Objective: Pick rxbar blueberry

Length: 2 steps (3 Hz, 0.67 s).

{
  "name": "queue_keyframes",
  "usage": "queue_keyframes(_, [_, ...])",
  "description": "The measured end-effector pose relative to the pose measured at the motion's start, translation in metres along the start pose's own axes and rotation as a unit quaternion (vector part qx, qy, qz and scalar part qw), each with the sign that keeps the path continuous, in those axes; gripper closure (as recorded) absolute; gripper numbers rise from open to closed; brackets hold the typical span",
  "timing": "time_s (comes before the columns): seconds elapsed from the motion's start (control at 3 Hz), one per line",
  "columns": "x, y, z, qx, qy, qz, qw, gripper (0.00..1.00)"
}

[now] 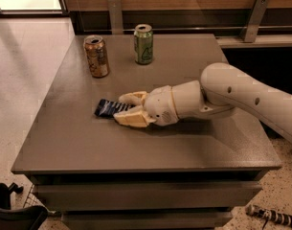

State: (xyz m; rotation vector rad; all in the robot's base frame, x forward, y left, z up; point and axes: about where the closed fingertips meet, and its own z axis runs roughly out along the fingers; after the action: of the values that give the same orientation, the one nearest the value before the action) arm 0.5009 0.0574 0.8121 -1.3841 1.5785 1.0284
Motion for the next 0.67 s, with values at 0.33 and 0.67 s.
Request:
queue_keyframes(0.33, [0.000, 0.000, 0.000, 0.000, 0.000, 0.000, 1.0000, 1.00])
queue_keyframes(0.67, [-0.031, 0.010, -0.022, 0.018, 0.013, -0.026, 0.9994, 1.00])
